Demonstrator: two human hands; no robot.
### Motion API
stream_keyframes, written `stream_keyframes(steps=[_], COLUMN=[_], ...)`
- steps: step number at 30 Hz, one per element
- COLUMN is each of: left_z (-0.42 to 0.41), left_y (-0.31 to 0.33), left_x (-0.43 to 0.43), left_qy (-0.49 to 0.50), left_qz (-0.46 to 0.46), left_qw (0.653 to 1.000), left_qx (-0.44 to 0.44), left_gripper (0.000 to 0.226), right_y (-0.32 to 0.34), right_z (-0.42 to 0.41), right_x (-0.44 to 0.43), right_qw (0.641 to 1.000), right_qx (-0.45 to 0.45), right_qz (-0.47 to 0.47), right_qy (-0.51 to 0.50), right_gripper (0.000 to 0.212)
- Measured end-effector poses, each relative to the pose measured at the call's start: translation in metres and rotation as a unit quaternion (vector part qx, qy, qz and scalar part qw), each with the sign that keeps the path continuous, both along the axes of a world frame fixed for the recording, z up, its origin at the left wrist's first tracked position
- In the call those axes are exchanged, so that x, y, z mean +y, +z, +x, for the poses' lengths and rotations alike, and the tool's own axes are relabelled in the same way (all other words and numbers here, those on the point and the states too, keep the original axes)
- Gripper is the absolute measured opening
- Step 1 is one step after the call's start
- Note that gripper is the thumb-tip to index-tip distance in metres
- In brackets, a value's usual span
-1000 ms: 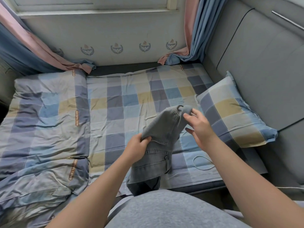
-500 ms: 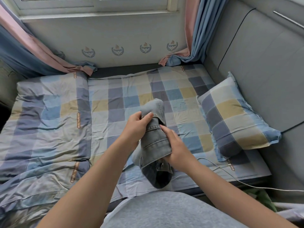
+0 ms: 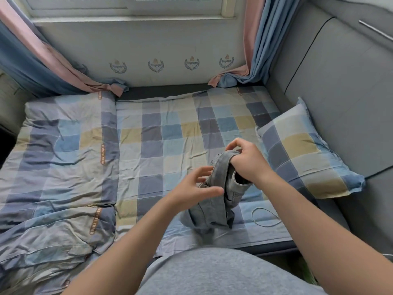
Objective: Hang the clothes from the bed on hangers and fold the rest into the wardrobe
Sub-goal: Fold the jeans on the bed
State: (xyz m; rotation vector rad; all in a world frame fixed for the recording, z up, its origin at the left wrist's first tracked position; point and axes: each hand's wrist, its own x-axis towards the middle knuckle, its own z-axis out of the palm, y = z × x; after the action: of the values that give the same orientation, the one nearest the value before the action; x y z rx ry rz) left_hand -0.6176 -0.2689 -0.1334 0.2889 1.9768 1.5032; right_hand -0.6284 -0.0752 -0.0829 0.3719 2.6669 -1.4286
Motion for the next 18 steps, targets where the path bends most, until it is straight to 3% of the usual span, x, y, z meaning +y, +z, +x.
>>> stream_keyframes(steps=[3, 7, 10, 15, 18], left_z=[0.012, 0.019, 0.016, -0.001, -0.007], left_y=[-0.012, -0.018, -0.019, -0.020, -0.023], left_x=[0.019, 0.032, 0.025, -0.005, -0.015], left_qy=[0.020, 0.085, 0.136, 0.247, 0.230], left_qz=[-0.066, -0.107, -0.106, -0.126, -0.159], left_qw=[0.994, 0.978, 0.970, 0.926, 0.915], left_qx=[0.080, 0.156, 0.173, 0.257, 0.291], left_gripper=[0.070, 0.036, 0.028, 0.024, 0.023], right_y=[0.010, 0.024, 0.033, 0.038, 0.038], right_z=[0.000, 0.000, 0.002, 0.012, 0.018], right_x=[-0.009, -0.014, -0.010, 0.012, 0.015], right_qw=[1.000, 0.999, 0.997, 0.978, 0.968], right_qx=[-0.018, -0.031, -0.051, -0.104, -0.112], right_qz=[-0.008, -0.018, -0.012, 0.054, 0.053], right_qy=[0.002, 0.020, 0.056, 0.172, 0.216], right_gripper=[0.022, 0.017, 0.014, 0.024, 0.034])
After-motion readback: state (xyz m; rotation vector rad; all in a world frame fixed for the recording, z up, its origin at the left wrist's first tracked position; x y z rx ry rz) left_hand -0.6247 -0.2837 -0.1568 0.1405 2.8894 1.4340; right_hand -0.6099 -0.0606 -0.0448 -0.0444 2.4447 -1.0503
